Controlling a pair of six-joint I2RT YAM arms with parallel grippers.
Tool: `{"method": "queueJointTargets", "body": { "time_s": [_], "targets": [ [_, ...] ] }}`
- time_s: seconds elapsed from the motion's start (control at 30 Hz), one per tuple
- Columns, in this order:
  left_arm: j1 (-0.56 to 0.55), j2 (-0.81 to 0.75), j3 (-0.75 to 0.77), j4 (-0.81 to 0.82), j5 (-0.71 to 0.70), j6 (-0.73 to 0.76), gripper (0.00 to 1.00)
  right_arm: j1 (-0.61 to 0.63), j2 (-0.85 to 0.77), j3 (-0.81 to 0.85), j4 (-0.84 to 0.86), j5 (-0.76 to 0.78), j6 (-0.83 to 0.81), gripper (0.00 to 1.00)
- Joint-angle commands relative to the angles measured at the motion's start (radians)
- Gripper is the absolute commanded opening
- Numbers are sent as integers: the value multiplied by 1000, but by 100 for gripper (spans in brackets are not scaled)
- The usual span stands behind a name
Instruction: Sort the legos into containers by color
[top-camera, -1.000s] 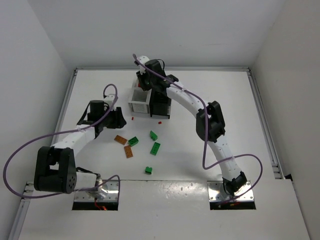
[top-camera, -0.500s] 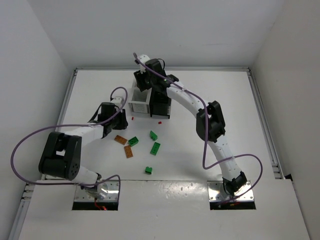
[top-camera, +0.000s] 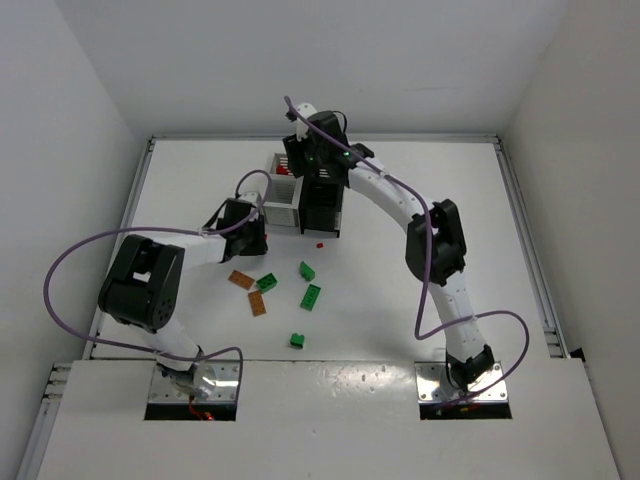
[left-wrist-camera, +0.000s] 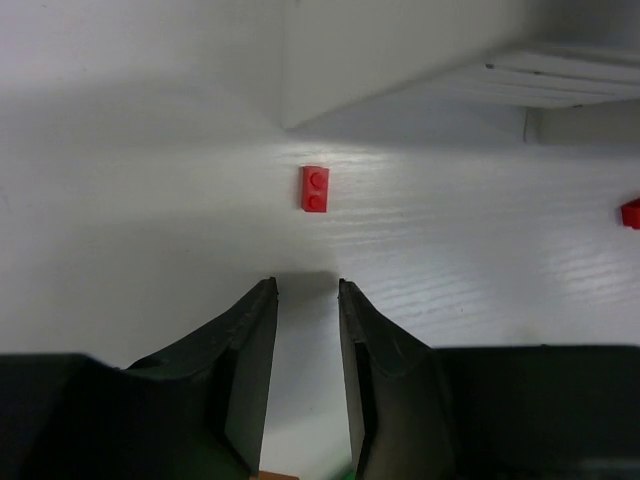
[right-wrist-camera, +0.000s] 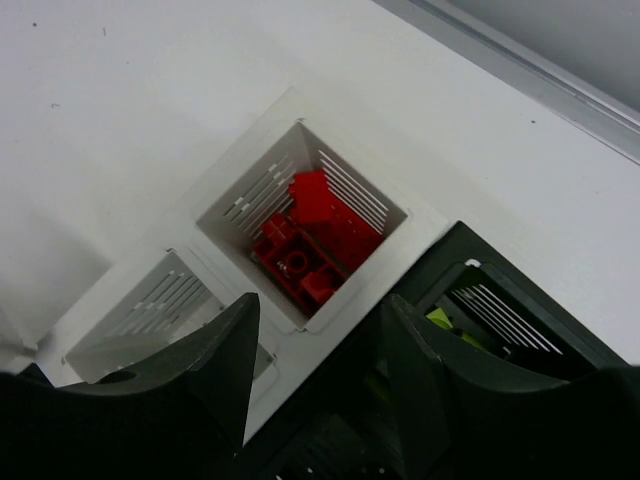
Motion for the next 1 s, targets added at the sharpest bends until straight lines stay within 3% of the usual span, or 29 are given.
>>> {"method": "queueJointTargets", "body": {
  "time_s": [0.0, 0.13, 0.37, 0.47, 0.5, 0.57, 0.7, 0.87, 0.97],
  "targets": [
    [-17, 17, 22, -31, -59, -70, 38, -17, -90, -23, 30, -9, 9, 53],
    [-36, 35, 31, -31, -81, -70, 43, -17, -101, -42, 30, -18, 9, 53],
    [-58, 81, 105, -82, -101, -49, 40, -26, -120, -71, 30, -46, 9, 53],
    [-47, -9, 12, 1, -36, -39, 37, -35, -156, -114, 30, -121, -26, 53],
    [-47, -107, -22, 33, -18, -24, 38, -35, -176, -138, 30, -155, -44, 51],
    [-47, -195, -76, 53, 28, 10, 41, -35, -251, -239, 40, -289, -130, 48],
    [-1, -334, -96, -62, 53, 30, 43, -35, -311, -270, -74, -509, -227, 38],
    [89, -524, -108, -118, 31, 80, 46, 29, -365, -256, -213, -708, -249, 37],
    [140, -566, -72, -148, 14, 80, 49, 109, -365, -256, -293, -738, -308, 37]
  ]
}}
